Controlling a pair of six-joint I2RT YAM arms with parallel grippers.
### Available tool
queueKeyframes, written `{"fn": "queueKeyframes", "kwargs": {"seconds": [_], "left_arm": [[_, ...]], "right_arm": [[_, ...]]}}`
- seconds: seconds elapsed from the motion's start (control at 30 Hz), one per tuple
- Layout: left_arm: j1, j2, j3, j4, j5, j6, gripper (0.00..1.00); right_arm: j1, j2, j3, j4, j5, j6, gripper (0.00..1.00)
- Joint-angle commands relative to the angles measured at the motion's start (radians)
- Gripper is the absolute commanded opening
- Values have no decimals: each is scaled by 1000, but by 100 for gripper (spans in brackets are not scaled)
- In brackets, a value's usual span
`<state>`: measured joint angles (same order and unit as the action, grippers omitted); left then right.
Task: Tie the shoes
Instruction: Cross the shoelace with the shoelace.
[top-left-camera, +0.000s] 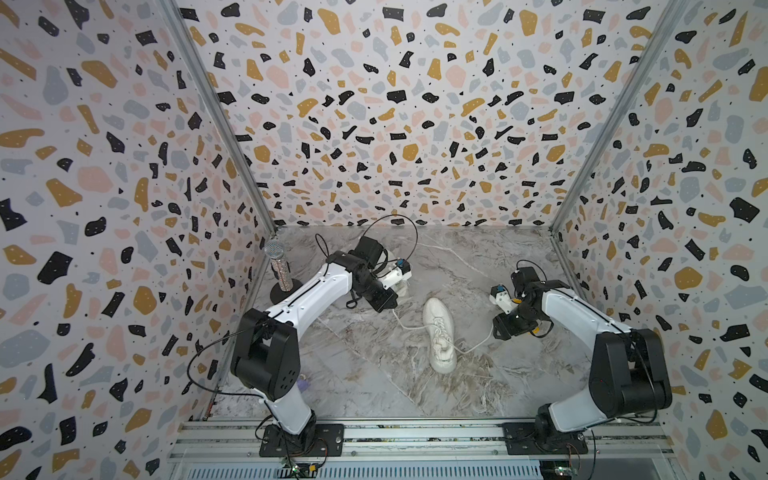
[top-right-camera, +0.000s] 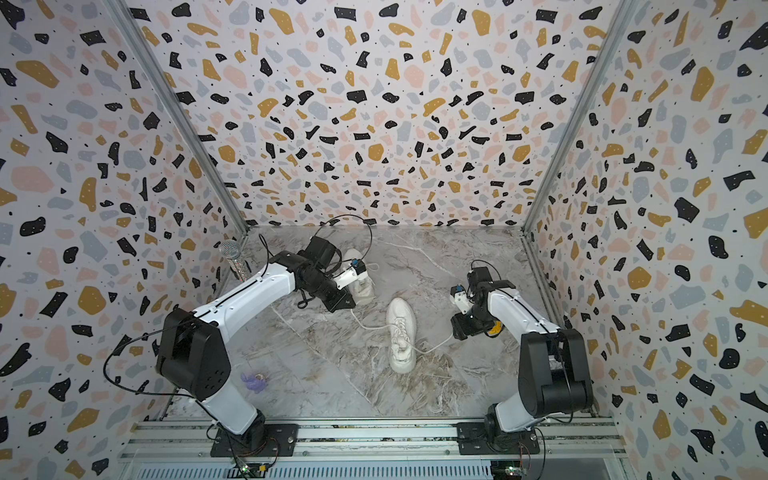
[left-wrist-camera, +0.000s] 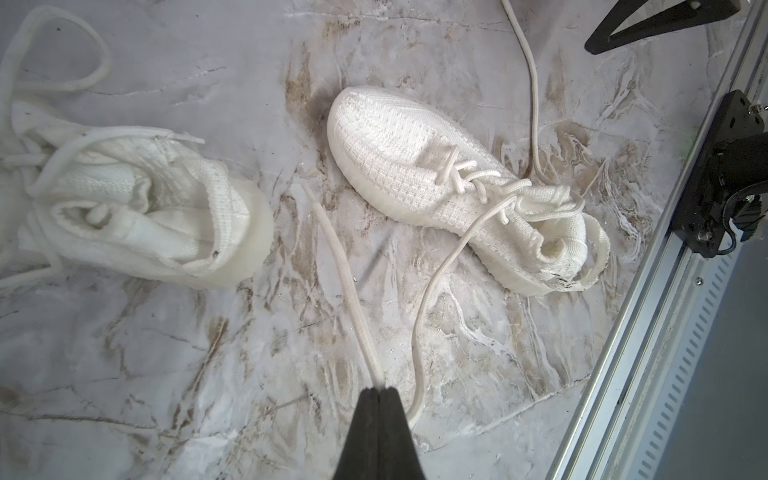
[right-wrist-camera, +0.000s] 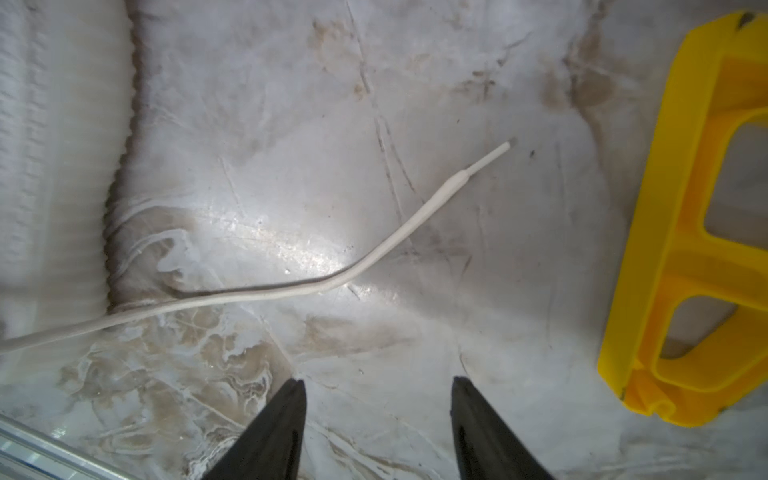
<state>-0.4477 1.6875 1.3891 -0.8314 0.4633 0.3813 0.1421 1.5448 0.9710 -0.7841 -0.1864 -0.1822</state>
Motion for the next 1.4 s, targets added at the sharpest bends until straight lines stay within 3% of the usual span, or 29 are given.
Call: {"fn": "queueKeyframes", "kwargs": {"seconds": [0.0,0.47,0.7,1.1,1.37], "left_arm": [[3,-25,-9,15,17,4,0],[3,-25,-15,15,12,10,0],[3,-23,-16,12,5,16,0],[3,-19,-15,3,10,16,0],[2,-17,-7,-4,20,16,0]], "right_arm": [[1,31,35,25,1,35,57],[19,198,97,115,31,88,43],[42,225,108,116,41,96,45],[40,210,138,111,-57,121,52],[85,244,127,119,116,102,40]]}}
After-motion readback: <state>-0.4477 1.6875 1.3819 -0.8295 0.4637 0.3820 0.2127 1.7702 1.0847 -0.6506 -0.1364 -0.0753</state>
